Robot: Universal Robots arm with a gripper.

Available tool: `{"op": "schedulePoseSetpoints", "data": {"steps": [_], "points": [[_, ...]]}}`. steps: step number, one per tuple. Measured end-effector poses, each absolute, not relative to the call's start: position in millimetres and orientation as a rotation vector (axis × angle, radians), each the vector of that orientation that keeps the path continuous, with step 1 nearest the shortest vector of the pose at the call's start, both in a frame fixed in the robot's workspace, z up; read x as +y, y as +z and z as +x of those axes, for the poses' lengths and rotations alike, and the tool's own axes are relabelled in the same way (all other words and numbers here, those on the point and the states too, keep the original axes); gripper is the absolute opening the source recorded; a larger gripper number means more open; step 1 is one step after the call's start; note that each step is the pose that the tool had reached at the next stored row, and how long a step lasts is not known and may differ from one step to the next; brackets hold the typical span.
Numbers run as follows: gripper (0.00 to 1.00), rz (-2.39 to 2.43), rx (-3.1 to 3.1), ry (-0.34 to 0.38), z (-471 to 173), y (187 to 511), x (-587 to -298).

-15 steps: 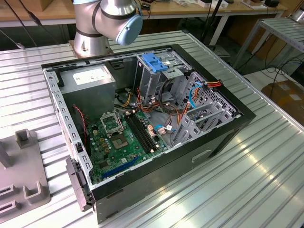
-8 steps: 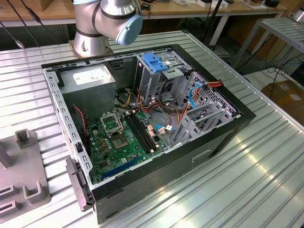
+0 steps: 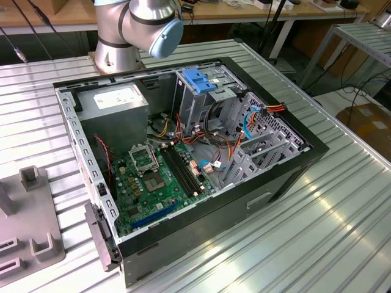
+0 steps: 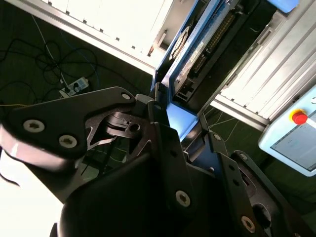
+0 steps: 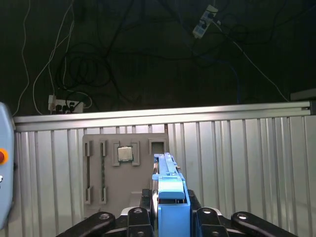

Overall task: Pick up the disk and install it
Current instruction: 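Pick up the disk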

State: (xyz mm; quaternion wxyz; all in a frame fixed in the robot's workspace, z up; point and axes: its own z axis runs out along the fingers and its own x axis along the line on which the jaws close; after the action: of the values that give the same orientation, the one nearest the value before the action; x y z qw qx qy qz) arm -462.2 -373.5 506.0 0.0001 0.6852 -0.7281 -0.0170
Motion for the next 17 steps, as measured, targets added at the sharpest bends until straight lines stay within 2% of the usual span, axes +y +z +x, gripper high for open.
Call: {"op": "schedulePoseSetpoints", "data": {"steps": [17], "points": [[0.37, 2.153, -2.287, -0.054, -413.6, 504.5, -373.5]]}}
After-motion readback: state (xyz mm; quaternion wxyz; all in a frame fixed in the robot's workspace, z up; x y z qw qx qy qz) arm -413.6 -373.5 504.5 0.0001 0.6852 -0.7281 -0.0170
